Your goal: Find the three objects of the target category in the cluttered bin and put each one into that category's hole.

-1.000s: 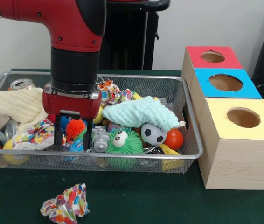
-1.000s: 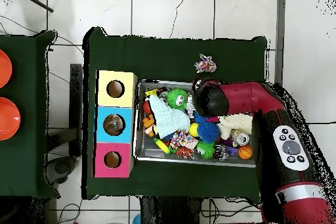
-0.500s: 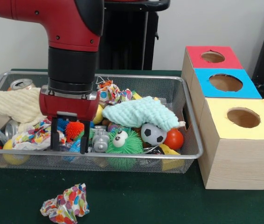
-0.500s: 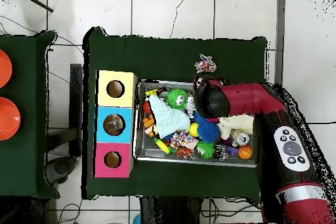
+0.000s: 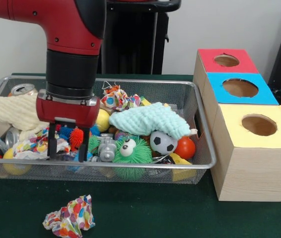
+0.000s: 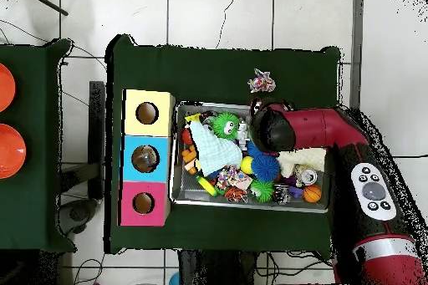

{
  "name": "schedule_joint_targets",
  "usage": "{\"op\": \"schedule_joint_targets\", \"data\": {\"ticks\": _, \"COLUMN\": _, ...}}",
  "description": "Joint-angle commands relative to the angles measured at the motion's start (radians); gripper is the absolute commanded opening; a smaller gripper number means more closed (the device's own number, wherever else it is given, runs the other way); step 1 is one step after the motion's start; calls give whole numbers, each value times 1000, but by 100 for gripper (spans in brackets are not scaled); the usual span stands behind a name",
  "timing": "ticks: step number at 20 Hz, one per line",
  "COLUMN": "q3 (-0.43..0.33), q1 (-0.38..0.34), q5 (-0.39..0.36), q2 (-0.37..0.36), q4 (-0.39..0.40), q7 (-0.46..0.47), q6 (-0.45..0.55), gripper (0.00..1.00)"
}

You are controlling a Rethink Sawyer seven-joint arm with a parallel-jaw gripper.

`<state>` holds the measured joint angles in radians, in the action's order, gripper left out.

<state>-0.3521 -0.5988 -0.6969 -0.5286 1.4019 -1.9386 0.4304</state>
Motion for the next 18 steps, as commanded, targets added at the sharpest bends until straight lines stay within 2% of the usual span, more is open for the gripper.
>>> {"op": "schedule_joint_targets", "data": {"ticks": 1, "q3": 17, "q1": 5, "q5": -15, "q2": 30, "q4": 129, "q7": -26, "q6": -39, "gripper": 100}}
{"op": "schedule_joint_targets", "data": {"ticks": 9, "q3": 20, "q1": 9, "q5": 1, "q2": 23, "q4": 129, "q7": -24, "q6": -12, "gripper": 100}}
{"op": "schedule_joint_targets", "data": {"ticks": 18, "q3": 34, "q1": 25, "q5": 26, "q2": -10, "q4": 168, "q7": -52, "q6": 19, "gripper": 100}}
